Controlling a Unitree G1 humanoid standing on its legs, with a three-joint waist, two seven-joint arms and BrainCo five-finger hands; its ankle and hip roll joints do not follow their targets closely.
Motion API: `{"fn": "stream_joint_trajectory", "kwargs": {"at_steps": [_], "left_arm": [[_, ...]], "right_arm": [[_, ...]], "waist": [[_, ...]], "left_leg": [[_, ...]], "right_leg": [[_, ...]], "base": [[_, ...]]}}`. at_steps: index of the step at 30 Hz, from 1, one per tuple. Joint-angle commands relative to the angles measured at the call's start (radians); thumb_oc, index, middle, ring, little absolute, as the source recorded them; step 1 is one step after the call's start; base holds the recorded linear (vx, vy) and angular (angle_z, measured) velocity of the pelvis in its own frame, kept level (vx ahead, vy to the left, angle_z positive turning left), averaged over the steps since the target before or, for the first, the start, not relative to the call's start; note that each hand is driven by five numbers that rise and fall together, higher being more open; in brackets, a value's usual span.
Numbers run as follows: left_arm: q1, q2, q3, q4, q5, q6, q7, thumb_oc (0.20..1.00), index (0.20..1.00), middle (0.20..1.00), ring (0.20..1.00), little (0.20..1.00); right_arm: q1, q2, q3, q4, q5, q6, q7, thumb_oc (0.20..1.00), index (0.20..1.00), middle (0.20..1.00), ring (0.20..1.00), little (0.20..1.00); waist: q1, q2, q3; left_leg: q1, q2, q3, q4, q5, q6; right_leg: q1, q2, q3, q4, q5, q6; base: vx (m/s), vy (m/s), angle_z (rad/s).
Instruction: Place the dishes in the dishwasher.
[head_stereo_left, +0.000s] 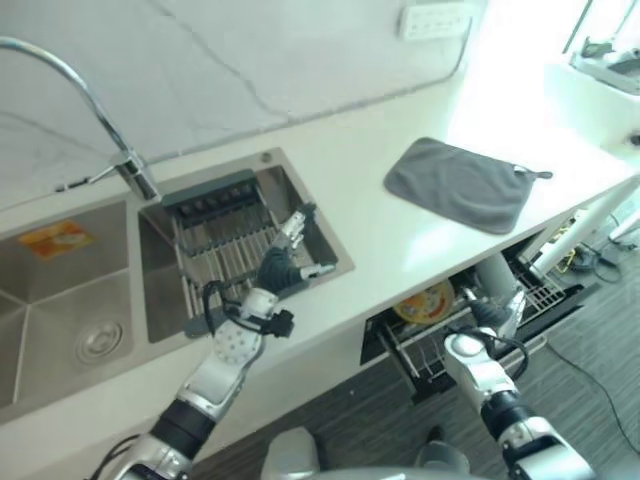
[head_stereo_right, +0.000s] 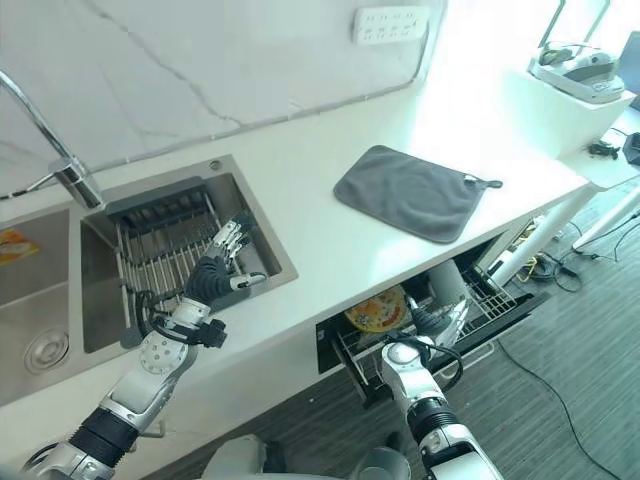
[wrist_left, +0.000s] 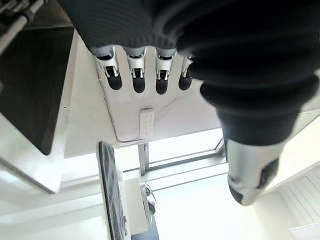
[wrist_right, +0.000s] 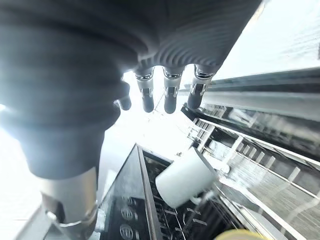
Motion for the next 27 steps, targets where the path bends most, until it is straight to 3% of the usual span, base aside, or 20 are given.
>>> {"fn": "stream_joint_trajectory", "kwargs": {"at_steps": [1, 6, 12, 14, 16, 17, 20, 21, 22, 27], "left_arm": [[-0.047, -0.032, 0.018, -0.061, -0.006, -0.04, -0.017, 1.0, 1.0, 1.0, 1.0, 1.0], [-0.003, -0.046, 0.047, -0.055, -0.045, -0.062, -0.074, 1.0, 1.0, 1.0, 1.0, 1.0], [0.003, -0.056, 0.066, -0.086, -0.139, -0.081, -0.218, 1.0, 1.0, 1.0, 1.0, 1.0], [0.0, -0.057, 0.058, -0.108, -0.202, -0.035, -0.372, 1.0, 1.0, 1.0, 1.0, 1.0], [0.0, -0.058, 0.04, -0.129, -0.225, 0.008, -0.465, 1.0, 1.0, 1.0, 1.0, 1.0], [-0.004, -0.058, 0.025, -0.135, -0.249, 0.057, -0.527, 1.0, 1.0, 1.0, 1.0, 1.0], [-0.009, -0.057, 0.001, -0.141, -0.29, 0.122, -0.593, 1.0, 1.0, 1.0, 1.0, 1.0], [-0.009, -0.062, -0.024, -0.14, -0.35, 0.22, -0.651, 1.0, 1.0, 1.0, 1.0, 1.0], [-0.01, -0.072, -0.043, -0.124, -0.381, 0.269, -0.657, 1.0, 1.0, 1.0, 1.0, 1.0], [-0.015, -0.097, -0.101, -0.024, -0.359, 0.354, -0.709, 1.0, 1.0, 1.0, 1.0, 1.0]], "right_arm": [[-0.065, -0.044, -0.009, -0.066, -0.08, -0.006, 0.008, 1.0, 1.0, 1.0, 1.0, 1.0], [0.029, -0.086, -0.018, -0.19, -0.148, 0.007, 0.058, 1.0, 1.0, 1.0, 1.0, 1.0], [0.095, -0.103, -0.073, -0.264, -0.16, -0.061, 0.076, 1.0, 1.0, 1.0, 1.0, 1.0], [0.13, -0.109, -0.112, -0.31, -0.158, -0.101, 0.084, 1.0, 1.0, 1.0, 1.0, 1.0], [0.158, -0.117, -0.143, -0.35, -0.16, -0.118, 0.094, 1.0, 1.0, 1.0, 1.0, 1.0], [0.175, -0.122, -0.162, -0.369, -0.166, -0.132, 0.09, 1.0, 1.0, 1.0, 1.0, 1.0], [0.205, -0.134, -0.193, -0.399, -0.192, -0.144, 0.084, 1.0, 1.0, 1.0, 1.0, 1.0], [0.231, -0.153, -0.218, -0.421, -0.221, -0.147, 0.079, 1.0, 1.0, 1.0, 1.0, 1.0], [0.241, -0.163, -0.229, -0.428, -0.232, -0.15, 0.079, 1.0, 1.0, 1.0, 1.0, 1.0], [0.288, -0.189, -0.279, -0.457, -0.215, -0.188, 0.082, 1.0, 1.0, 1.0, 1.0, 1.0]], "waist": [[0.024, 0.053, 0.048], [-0.01, 0.034, 0.004], [-0.053, 0.031, -0.024], [-0.077, 0.032, -0.033], [-0.1, 0.033, -0.039], [-0.115, 0.034, -0.042], [-0.139, 0.035, -0.046], [-0.161, 0.036, -0.05], [-0.173, 0.033, -0.052], [-0.217, 0.023, -0.059]], "left_leg": [[0.082, 0.008, -0.027, -0.161, 0.047, 0.038], [0.131, 0.019, -0.024, -0.206, 0.055, 0.031], [0.161, 0.026, -0.008, -0.245, 0.067, 0.02], [0.174, 0.029, 0.007, -0.264, 0.074, 0.015], [0.184, 0.031, 0.02, -0.28, 0.08, 0.011], [0.189, 0.032, 0.029, -0.29, 0.084, 0.009], [0.198, 0.033, 0.046, -0.303, 0.088, 0.006], [0.204, 0.034, 0.059, -0.311, 0.09, 0.003], [0.208, 0.036, 0.068, -0.314, 0.09, 0.003], [0.221, 0.041, 0.106, -0.322, 0.087, 0.002]], "right_leg": [[0.026, 0.007, 0.004, 0.129, -0.145, 0.022], [0.049, 0.038, 0.021, 0.099, -0.157, 0.029], [0.068, 0.062, 0.039, 0.057, -0.156, 0.033], [0.071, 0.072, 0.048, 0.045, -0.152, 0.036], [0.07, 0.08, 0.057, 0.04, -0.151, 0.039], [0.07, 0.084, 0.061, 0.036, -0.149, 0.041], [0.067, 0.091, 0.069, 0.032, -0.148, 0.045], [0.064, 0.097, 0.077, 0.029, -0.147, 0.047], [0.062, 0.101, 0.083, 0.028, -0.146, 0.049], [0.054, 0.113, 0.101, 0.026, -0.145, 0.048]], "base": [[0.04, 0.02, -0.1], [0.03, 0.002, -0.17], [0.0, 0.001, -0.12], [0.02, -0.001, -0.1], [0.02, 0.008, -0.19], [0.01, 0.009, -0.22], [0.01, 0.011, -0.22], [0.02, 0.004, -0.35], [0.02, -0.004, -0.33], [0.02, -0.035, -0.22]]}}
